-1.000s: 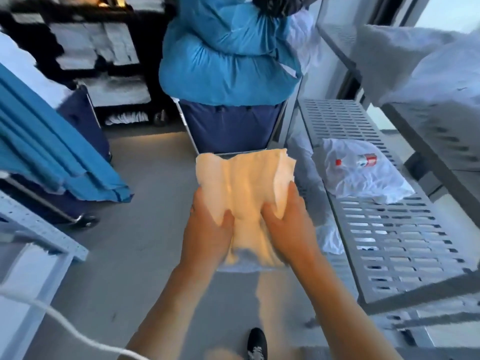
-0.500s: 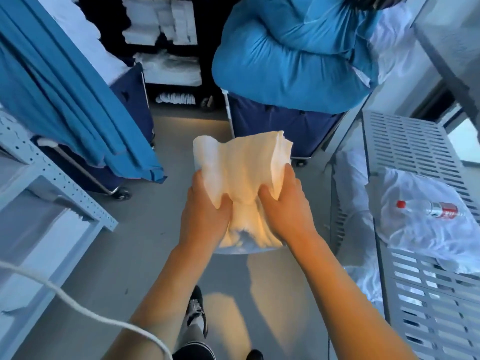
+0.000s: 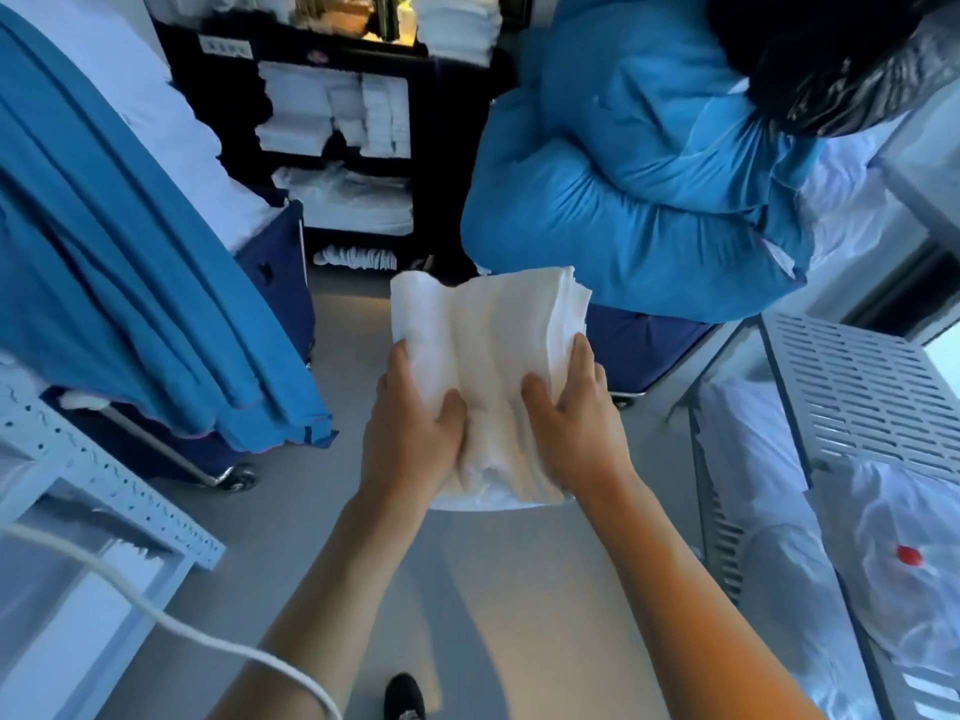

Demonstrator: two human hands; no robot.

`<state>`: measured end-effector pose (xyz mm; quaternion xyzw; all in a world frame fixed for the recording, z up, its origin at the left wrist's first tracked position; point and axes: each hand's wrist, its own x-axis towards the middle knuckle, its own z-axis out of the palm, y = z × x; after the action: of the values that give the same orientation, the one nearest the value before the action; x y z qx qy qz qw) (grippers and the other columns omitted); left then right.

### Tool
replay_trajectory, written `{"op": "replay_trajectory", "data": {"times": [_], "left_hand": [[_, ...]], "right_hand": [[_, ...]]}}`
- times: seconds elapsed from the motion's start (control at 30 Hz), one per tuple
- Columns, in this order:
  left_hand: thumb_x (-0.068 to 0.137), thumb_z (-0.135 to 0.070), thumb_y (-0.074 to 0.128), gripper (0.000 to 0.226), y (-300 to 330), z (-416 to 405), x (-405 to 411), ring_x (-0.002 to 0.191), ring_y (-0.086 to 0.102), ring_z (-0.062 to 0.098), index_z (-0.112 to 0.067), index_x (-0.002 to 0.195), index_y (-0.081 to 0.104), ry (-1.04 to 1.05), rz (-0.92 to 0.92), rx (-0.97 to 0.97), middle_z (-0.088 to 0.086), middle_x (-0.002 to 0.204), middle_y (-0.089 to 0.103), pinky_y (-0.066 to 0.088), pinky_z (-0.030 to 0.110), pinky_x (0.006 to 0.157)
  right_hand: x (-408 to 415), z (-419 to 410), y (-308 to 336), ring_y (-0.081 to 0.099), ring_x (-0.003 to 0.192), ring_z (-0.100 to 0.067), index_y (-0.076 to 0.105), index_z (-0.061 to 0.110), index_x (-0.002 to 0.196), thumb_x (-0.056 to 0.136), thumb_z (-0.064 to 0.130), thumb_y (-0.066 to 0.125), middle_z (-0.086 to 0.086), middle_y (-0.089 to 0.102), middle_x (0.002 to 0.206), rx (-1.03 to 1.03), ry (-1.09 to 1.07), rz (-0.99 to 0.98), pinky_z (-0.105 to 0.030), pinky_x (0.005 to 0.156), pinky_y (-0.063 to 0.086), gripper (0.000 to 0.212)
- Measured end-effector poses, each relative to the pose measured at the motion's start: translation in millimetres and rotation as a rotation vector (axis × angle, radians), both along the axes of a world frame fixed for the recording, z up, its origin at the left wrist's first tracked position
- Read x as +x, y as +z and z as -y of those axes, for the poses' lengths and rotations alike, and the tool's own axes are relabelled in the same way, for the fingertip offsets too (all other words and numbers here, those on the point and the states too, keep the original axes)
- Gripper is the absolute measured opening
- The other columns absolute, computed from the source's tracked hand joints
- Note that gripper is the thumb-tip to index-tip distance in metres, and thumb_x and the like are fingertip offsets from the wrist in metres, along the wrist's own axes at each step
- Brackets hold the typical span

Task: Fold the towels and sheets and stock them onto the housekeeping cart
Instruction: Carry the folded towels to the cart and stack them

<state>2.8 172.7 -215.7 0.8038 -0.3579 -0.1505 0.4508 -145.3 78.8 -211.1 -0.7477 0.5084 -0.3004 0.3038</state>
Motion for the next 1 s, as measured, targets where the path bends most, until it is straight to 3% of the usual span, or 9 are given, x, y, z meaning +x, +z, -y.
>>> {"op": "replay_trajectory", "data": {"times": [0.33,0.53,0.77,1.0], "left_hand": [[0.091,-0.029,0.063,0.068,10,14,132,0.125,0.056,0.026,-0.029,0.151,0.031,0.082,-0.045,-0.084,0.000,0.141,0.055,0.049,0.049,0.102],[0.091,-0.033,0.063,0.072,11,8,190,0.131,0.053,0.023,-0.030,0.153,0.028,0.212,-0.044,-0.116,-0.002,0.148,0.052,0.046,0.039,0.105],[0.092,-0.032,0.063,0.071,6,18,237,0.131,0.052,0.025,-0.029,0.154,0.029,0.313,-0.034,-0.130,-0.001,0.146,0.052,0.045,0.045,0.108],[0.092,-0.036,0.061,0.069,-7,88,290,0.130,0.053,0.023,-0.035,0.153,0.028,0.384,-0.016,-0.140,-0.005,0.145,0.052,0.047,0.049,0.106]], "right_hand": [[141,38,15,0.058,0.112,-0.035,0.025,0.034,0.147,0.094,0.045,0.053,-0.006,0.050,0.134,-0.057,0.105,-0.024,-0.037,0.081,0.038,0.061],[210,48,19,0.049,0.128,-0.029,0.018,0.030,0.158,0.094,0.050,0.051,-0.004,0.044,0.149,-0.067,0.226,-0.024,-0.036,0.090,0.038,0.075],[272,71,16,0.055,0.107,-0.025,0.026,0.031,0.152,0.093,0.051,0.051,-0.001,0.049,0.134,-0.062,0.334,-0.016,-0.035,0.085,0.039,0.067],[334,150,3,0.054,0.103,-0.016,0.032,0.040,0.145,0.087,0.055,0.048,0.008,0.051,0.123,-0.024,0.419,0.060,-0.037,0.082,0.042,0.062]]}}
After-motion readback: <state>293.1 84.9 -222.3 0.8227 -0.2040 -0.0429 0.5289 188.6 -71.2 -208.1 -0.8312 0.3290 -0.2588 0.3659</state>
